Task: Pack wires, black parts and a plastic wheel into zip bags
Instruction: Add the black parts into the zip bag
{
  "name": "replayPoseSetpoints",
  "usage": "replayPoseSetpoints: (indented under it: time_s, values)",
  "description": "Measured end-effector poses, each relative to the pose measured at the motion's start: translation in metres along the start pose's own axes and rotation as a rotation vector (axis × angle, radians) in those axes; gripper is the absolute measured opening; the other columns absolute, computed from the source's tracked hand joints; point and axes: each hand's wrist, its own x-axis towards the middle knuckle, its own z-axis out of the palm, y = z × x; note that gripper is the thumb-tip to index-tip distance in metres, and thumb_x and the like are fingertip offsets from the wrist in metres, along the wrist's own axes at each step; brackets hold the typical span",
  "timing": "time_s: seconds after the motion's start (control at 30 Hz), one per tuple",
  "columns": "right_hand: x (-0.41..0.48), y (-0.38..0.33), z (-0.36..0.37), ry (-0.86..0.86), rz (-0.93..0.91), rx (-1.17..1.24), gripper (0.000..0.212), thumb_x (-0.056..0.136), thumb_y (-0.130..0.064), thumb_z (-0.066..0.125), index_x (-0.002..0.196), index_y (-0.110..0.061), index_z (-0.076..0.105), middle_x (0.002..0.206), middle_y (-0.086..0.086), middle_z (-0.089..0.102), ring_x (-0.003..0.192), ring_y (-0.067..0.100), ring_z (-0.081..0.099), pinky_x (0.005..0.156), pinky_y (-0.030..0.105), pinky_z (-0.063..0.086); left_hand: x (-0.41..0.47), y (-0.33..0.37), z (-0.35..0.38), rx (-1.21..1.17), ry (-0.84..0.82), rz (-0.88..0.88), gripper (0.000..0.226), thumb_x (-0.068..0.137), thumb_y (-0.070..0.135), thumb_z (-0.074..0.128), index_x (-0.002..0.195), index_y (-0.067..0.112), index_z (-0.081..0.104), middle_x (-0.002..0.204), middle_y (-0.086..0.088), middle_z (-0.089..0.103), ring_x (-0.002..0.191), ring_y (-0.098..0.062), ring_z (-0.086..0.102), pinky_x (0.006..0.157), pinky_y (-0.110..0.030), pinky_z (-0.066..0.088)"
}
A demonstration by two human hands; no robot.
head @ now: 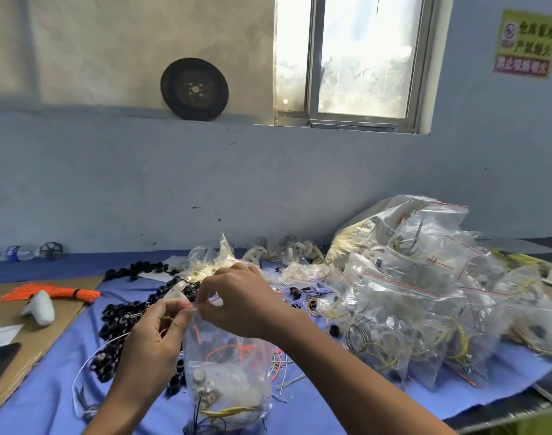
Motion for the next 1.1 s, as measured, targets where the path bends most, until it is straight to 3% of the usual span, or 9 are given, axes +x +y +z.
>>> replayPoseSetpoints:
  time_s: [0.2,0.3,0.47,0.67,0.9,1.1]
  values:
    - [0.007,-0.003,0.008,-0.023,-0.034,0.054,0.017,0.088,-0.034,0.063,0.094,-0.020,0.071,0.095,0.000,0.072,0.092,0.025,0.064,0.084,0.038,0.049,-0.001,0.005,-0.001,-0.012,0.008,-0.014,0.012,0.086,0.047,0.056,0.093,0.043,0.064,0.088,0.012,0.072,0.079,-0.005,0.066,0.068,-0.032,0.054]
    - [0.009,-0.003,0.013,-0.002,-0.040,0.057,0.017,0.086,-0.033,0.063,0.091,-0.019,0.070,0.091,0.002,0.072,0.088,0.026,0.064,0.079,0.037,0.050,-0.001,0.004,-0.003,0.014,0.011,-0.012,0.008,0.089,0.044,0.058,0.093,0.046,0.064,0.087,0.014,0.071,0.076,-0.004,0.065,0.063,-0.022,0.053]
    - [0.010,-0.004,0.021,0.032,-0.094,0.013,0.019,0.088,-0.032,0.061,0.096,-0.017,0.070,0.094,0.004,0.070,0.088,0.026,0.062,0.079,0.038,0.048,-0.002,0.002,-0.008,0.060,0.006,-0.006,0.016,0.083,0.053,0.056,0.098,0.048,0.063,0.087,0.015,0.072,0.077,-0.005,0.067,0.066,-0.028,0.055]
    - [0.008,0.001,0.022,0.010,-0.069,0.076,0.019,0.089,-0.031,0.061,0.099,-0.016,0.070,0.095,0.003,0.071,0.086,0.025,0.063,0.074,0.038,0.051,0.001,-0.001,-0.012,0.008,-0.005,-0.034,0.012,0.084,0.048,0.060,0.094,0.044,0.066,0.090,0.011,0.073,0.081,-0.006,0.068,0.075,-0.040,0.058]
    - [0.010,0.003,0.020,-0.054,0.048,0.235,0.014,0.084,-0.026,0.069,0.093,-0.017,0.072,0.091,0.002,0.073,0.085,0.021,0.066,0.077,0.040,0.054,0.000,0.004,-0.008,0.003,-0.007,-0.045,0.007,0.096,0.026,0.062,0.094,0.031,0.067,0.089,0.010,0.072,0.081,-0.006,0.068,0.076,-0.041,0.058]
    - [0.008,0.004,0.018,-0.060,0.041,0.252,0.013,0.085,-0.025,0.070,0.094,-0.016,0.073,0.093,0.002,0.073,0.087,0.022,0.066,0.078,0.040,0.053,-0.002,0.008,-0.007,-0.003,-0.006,-0.047,0.007,0.096,0.024,0.062,0.095,0.029,0.067,0.089,0.011,0.072,0.082,-0.006,0.068,0.074,-0.032,0.057]
